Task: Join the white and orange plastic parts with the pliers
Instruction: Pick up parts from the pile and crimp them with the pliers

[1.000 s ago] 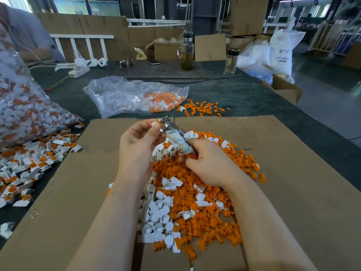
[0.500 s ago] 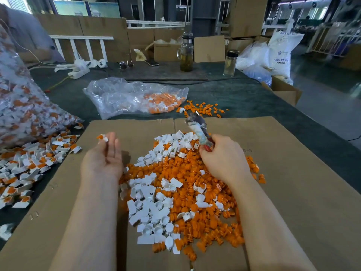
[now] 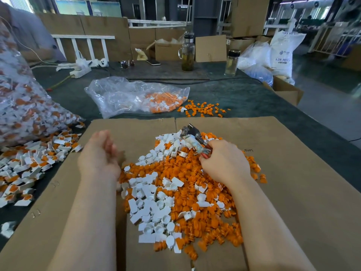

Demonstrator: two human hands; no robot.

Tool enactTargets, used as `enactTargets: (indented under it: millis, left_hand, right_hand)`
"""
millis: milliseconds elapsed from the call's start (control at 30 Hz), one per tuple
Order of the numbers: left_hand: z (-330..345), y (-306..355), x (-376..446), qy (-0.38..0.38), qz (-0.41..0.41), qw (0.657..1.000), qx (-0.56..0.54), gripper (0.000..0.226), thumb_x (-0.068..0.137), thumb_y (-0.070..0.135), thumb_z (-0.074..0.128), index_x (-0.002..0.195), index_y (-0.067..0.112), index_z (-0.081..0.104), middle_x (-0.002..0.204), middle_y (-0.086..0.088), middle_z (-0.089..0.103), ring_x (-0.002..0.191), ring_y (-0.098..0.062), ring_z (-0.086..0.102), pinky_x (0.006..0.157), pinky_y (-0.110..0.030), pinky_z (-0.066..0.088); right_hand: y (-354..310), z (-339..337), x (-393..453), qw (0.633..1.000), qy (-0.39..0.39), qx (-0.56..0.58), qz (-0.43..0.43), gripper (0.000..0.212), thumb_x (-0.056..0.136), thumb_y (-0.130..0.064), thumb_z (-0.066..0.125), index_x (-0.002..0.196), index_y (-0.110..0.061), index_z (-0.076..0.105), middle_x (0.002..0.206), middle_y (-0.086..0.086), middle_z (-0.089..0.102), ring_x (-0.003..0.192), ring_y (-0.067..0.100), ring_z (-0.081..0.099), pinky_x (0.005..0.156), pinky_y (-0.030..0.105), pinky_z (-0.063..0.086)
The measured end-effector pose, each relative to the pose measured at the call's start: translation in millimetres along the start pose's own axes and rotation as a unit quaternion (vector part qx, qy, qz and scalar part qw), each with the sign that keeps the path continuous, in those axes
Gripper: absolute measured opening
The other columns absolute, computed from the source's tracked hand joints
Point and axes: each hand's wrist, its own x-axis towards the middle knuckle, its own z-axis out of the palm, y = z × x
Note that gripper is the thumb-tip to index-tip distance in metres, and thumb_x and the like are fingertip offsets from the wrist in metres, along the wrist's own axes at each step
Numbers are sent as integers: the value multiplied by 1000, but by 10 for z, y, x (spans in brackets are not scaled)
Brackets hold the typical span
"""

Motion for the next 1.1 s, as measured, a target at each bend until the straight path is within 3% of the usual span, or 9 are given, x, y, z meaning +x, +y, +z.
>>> enactTargets:
  millis: [67, 133, 233, 333, 400, 667, 800, 967, 1100]
  left_hand:
    - [135, -35, -82, -52, 28, 988, 143, 13, 87, 24, 72, 95, 34, 69, 92, 14, 72, 87, -2, 64, 75, -24, 49]
    - [253, -115, -195, -135, 93, 938, 304, 11, 89, 28, 70, 95, 37, 69, 90, 20, 66, 84, 4, 57, 75, -21, 40]
    - [360, -285, -313, -183, 168, 833, 495, 13, 92, 32, 67, 104, 30, 73, 95, 13, 69, 82, -1, 59, 69, -23, 45]
    - [421, -375, -323, -182, 221, 682, 672, 28, 94, 41, 60, 116, 27, 71, 117, -4, 66, 109, -26, 58, 95, -40, 47]
    - [437, -412, -328, -187, 220, 650, 703, 34, 95, 44, 56, 121, 26, 69, 124, -7, 61, 119, -31, 51, 100, -43, 42]
    - [441, -383, -350, -201, 218, 691, 659, 7, 93, 35, 62, 87, 32, 64, 109, 2, 66, 107, -25, 55, 94, -41, 44]
    - [427, -393, -354, -213, 245, 692, 645, 8, 96, 32, 59, 88, 30, 61, 94, 9, 62, 99, -22, 57, 95, -44, 44]
    - [425, -380, -410, -172, 278, 788, 521, 6, 96, 28, 61, 94, 25, 66, 79, 17, 58, 78, -7, 57, 63, -22, 41]
    - [454, -346, -429, -183, 238, 841, 451, 10, 94, 29, 65, 101, 25, 72, 84, 12, 67, 81, -7, 63, 67, -19, 45]
  right_hand:
    - [-12, 23, 1, 1000, 5, -19, -6, 13, 86, -39, 60, 89, -26, 58, 74, -9, 54, 65, 11, 53, 45, 23, 35]
    - [-17, 46, 1, 999, 7, -38, -14, 15, 86, -42, 60, 90, -28, 58, 74, -11, 52, 64, 10, 52, 45, 22, 34]
    - [-25, 71, 14, 998, 7, -56, -24, 13, 86, -40, 61, 89, -28, 58, 75, -10, 51, 61, 9, 51, 44, 22, 36]
    - [-43, 97, 21, 997, 7, -67, -36, 15, 86, -39, 61, 92, -26, 59, 77, -9, 50, 61, 9, 49, 44, 23, 34]
    - [-50, 106, 21, 997, 7, -71, -38, 17, 86, -40, 61, 96, -26, 58, 79, -8, 48, 62, 9, 47, 43, 24, 32]
    - [-51, 108, 23, 997, 7, -77, -31, 18, 87, -40, 61, 86, -27, 48, 75, -9, 46, 58, 7, 45, 42, 23, 29]
    - [-70, 101, 15, 997, 2, -70, -25, 17, 88, -38, 61, 86, -27, 49, 75, -8, 46, 58, 8, 45, 42, 23, 29]
    - [-98, 63, -6, 997, -11, -70, -21, 15, 87, -31, 62, 82, -25, 49, 73, -6, 48, 59, 9, 47, 43, 24, 31]
    - [-119, 45, -30, 996, -6, -88, -18, 31, 87, -27, 62, 67, -26, 39, 71, -5, 47, 56, 10, 46, 41, 23, 28]
